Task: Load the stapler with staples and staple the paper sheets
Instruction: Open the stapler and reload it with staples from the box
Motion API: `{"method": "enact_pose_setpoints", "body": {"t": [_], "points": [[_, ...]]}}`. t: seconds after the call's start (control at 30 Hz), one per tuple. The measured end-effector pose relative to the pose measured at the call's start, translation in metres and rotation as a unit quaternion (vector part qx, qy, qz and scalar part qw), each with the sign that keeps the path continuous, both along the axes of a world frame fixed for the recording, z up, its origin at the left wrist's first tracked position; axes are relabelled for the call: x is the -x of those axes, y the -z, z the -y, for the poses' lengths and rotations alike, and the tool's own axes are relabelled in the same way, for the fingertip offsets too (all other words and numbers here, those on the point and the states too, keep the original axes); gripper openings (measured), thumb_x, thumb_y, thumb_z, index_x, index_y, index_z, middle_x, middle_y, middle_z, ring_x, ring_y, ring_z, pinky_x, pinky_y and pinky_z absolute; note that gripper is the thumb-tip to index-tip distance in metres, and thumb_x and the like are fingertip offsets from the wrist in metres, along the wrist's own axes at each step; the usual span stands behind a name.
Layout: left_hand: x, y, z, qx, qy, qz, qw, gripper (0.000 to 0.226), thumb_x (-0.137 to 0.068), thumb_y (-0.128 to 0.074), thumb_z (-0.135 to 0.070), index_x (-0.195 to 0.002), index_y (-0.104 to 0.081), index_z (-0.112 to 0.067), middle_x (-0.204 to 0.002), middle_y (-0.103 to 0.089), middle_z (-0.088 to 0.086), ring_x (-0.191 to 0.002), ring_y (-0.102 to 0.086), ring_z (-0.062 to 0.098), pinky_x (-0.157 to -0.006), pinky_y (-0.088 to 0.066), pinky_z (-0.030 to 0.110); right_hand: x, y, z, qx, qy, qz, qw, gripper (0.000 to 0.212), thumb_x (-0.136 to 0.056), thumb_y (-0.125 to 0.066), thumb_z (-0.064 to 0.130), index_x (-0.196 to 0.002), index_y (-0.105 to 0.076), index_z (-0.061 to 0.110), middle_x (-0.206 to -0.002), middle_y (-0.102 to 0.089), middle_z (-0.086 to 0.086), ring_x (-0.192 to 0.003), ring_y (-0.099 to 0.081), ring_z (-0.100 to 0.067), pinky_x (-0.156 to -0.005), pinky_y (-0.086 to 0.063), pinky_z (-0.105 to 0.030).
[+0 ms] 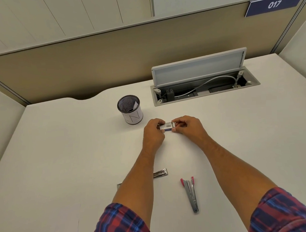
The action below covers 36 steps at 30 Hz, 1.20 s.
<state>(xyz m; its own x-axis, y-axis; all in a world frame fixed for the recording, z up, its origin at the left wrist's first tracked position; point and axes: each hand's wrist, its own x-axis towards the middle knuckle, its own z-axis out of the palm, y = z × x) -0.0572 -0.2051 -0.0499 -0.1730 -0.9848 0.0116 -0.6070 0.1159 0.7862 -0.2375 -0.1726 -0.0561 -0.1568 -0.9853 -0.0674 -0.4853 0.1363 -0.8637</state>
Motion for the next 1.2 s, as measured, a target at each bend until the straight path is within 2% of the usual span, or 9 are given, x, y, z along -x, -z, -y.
{"method": "enact_pose_setpoints", "body": {"t": [0.07,0.17,0.3,0.5,0.67,0.87,1.03,1.2], "points": [[-0.002,0.001,0.001,-0.012,-0.002,-0.018,1.0,0.035,-0.08,-0.069,0.011,-0.107,-0.069,-0.011,-0.11,-0.068,0.004,-0.098,-0.065,0.018,-0.082,-0.049,0.015,0.002,0.001,-0.001,0.003,0.005,0.016,1.0,0.037,-0.081,-0.087,0.017,-0.117,-0.077,0.018,-0.099,-0.075,0.004,-0.086,-0.068,-0.007,-0.075,-0.05,-0.005],[-0.007,0.003,0.002,-0.021,-0.001,-0.036,0.999,0.036,-0.079,-0.07,0.01,-0.109,-0.069,-0.009,-0.112,-0.068,0.007,-0.097,-0.065,0.017,-0.077,-0.047,0.005,0.005,0.002,-0.002,0.014,0.004,0.028,0.999,0.034,-0.085,-0.084,0.016,-0.118,-0.077,0.017,-0.1,-0.075,0.003,-0.087,-0.069,-0.009,-0.075,-0.052,-0.007],[-0.009,0.004,0.002,-0.022,0.004,-0.046,0.999,0.035,-0.08,-0.069,0.011,-0.11,-0.068,-0.009,-0.113,-0.068,0.008,-0.099,-0.066,0.018,-0.082,-0.051,0.011,0.008,0.005,-0.002,0.024,-0.001,0.006,1.0,0.031,-0.088,-0.08,0.016,-0.118,-0.076,0.017,-0.101,-0.074,0.001,-0.086,-0.066,-0.009,-0.075,-0.051,-0.008],[-0.01,0.005,0.002,-0.026,-0.002,-0.047,0.999,0.035,-0.081,-0.069,0.012,-0.11,-0.068,-0.008,-0.114,-0.067,0.008,-0.094,-0.063,0.012,-0.076,-0.049,0.004,0.005,0.005,-0.003,0.033,0.027,-0.014,0.999,0.023,-0.09,-0.074,0.008,-0.112,-0.077,0.014,-0.095,-0.068,-0.001,-0.076,-0.057,-0.008,-0.073,-0.047,-0.018],[-0.01,0.005,0.003,-0.03,-0.003,-0.055,0.998,0.035,-0.08,-0.07,0.011,-0.11,-0.069,-0.007,-0.114,-0.068,0.009,-0.091,-0.063,0.01,-0.076,-0.049,0.006,-0.002,0.002,-0.004,0.043,-0.003,-0.064,0.997,0.029,-0.094,-0.065,0.001,-0.115,-0.08,0.015,-0.098,-0.06,-0.001,-0.086,-0.056,-0.014,-0.069,-0.04,-0.009],[-0.01,0.005,0.004,-0.03,-0.004,-0.055,0.998,0.035,-0.08,-0.07,0.011,-0.11,-0.069,-0.007,-0.114,-0.068,0.008,-0.095,-0.064,0.014,-0.079,-0.05,0.007,0.0,0.001,-0.004,0.036,-0.012,-0.077,0.996,0.029,-0.094,-0.063,-0.001,-0.112,-0.081,0.014,-0.096,-0.058,-0.003,-0.09,-0.057,-0.018,-0.07,-0.042,-0.011],[-0.01,0.005,0.004,-0.032,-0.003,-0.055,0.998,0.036,-0.079,-0.071,0.011,-0.109,-0.07,-0.009,-0.114,-0.068,0.008,-0.094,-0.063,0.013,-0.076,-0.048,0.004,-0.002,0.004,-0.005,0.035,0.006,-0.099,0.994,0.024,-0.093,-0.067,0.006,-0.111,-0.081,0.013,-0.093,-0.059,0.001,-0.08,-0.054,-0.01,-0.064,-0.038,-0.008],[-0.011,0.006,0.004,-0.037,-0.004,-0.056,0.998,0.036,-0.08,-0.072,0.01,-0.11,-0.069,-0.011,-0.114,-0.068,0.007,-0.094,-0.064,0.012,-0.076,-0.05,0.007,-0.009,0.002,0.001,0.023,0.046,-0.094,0.994,0.018,-0.091,-0.075,0.026,-0.1,-0.082,0.012,-0.088,-0.061,-0.001,-0.078,-0.057,-0.013,-0.061,-0.038,-0.015]]}}
